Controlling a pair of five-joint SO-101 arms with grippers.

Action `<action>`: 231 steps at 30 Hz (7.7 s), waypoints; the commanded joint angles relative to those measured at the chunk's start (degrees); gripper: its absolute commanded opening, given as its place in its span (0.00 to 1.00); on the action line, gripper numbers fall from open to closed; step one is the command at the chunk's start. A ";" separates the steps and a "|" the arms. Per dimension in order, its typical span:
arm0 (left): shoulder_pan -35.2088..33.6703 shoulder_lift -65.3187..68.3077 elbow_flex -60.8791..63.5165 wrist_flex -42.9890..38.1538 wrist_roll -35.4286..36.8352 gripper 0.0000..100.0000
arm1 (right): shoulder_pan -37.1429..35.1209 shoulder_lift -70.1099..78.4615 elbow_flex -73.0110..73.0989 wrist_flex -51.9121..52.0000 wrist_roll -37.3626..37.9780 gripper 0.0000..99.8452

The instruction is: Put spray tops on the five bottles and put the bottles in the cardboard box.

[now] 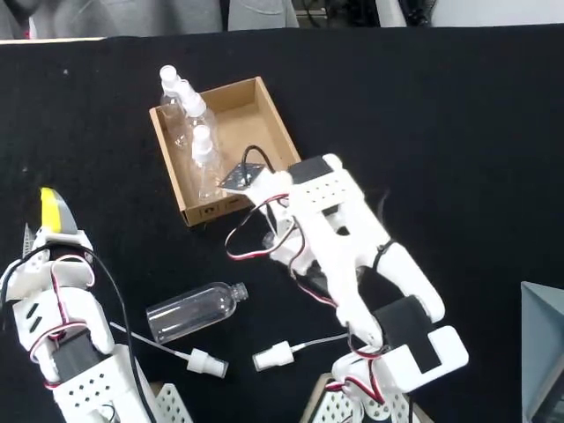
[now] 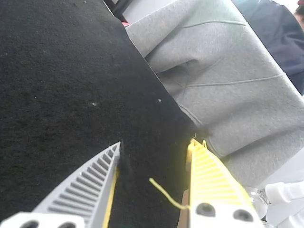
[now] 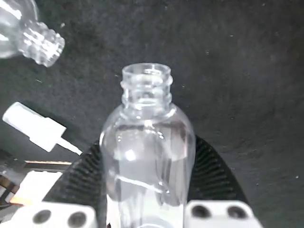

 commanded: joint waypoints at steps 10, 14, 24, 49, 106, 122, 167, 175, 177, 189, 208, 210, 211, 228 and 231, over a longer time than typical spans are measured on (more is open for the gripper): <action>0.66 -0.97 -0.66 -1.41 0.00 0.21 | -2.37 -16.40 -3.56 4.22 -4.13 0.10; 0.66 -0.97 -0.66 -1.41 0.00 0.21 | -2.37 -22.20 -3.56 4.31 -4.57 0.10; 0.66 -0.97 -0.57 -1.41 0.00 0.21 | -2.29 -29.76 -2.33 1.23 -9.32 0.10; 2.51 -0.97 -0.04 -1.41 -1.93 0.21 | 7.56 -55.43 28.00 -28.22 -30.77 0.10; 37.85 -0.88 -23.16 39.56 -42.29 0.21 | 16.53 -104.92 68.88 -55.03 -36.22 0.10; 44.88 -0.70 -23.87 48.70 -61.63 0.21 | 17.49 -104.84 71.78 -58.99 -35.96 0.10; 64.75 48.79 -35.21 61.63 -91.16 0.21 | 17.41 -104.40 72.22 -58.99 -35.87 0.10; 69.93 49.05 -27.91 53.63 -87.47 0.21 | 17.49 -104.40 72.22 -58.99 -35.87 0.10; 69.93 49.05 -27.91 53.71 -87.47 0.21 | 17.49 -104.40 72.22 -58.99 -35.87 0.10; 70.02 49.14 -26.24 51.25 -87.38 0.21 | 17.49 -104.57 72.22 -58.99 -35.87 0.10; 69.93 49.23 -19.82 43.96 -87.38 0.21 | 17.41 -104.66 72.22 -58.81 -35.87 0.10; 69.58 49.14 -18.86 42.73 -87.38 0.21 | 17.41 -104.66 72.22 -58.81 -35.87 0.10; 69.58 49.14 -18.95 42.90 -87.38 0.21 | 17.41 -104.66 72.22 -58.81 -35.87 0.10; 69.58 48.53 -18.95 43.16 -87.38 0.04 | 17.41 -104.75 72.22 -58.64 -35.87 0.10; 69.58 48.53 -19.47 43.34 -87.38 0.04 | 17.41 -104.75 72.22 -58.64 -35.87 0.10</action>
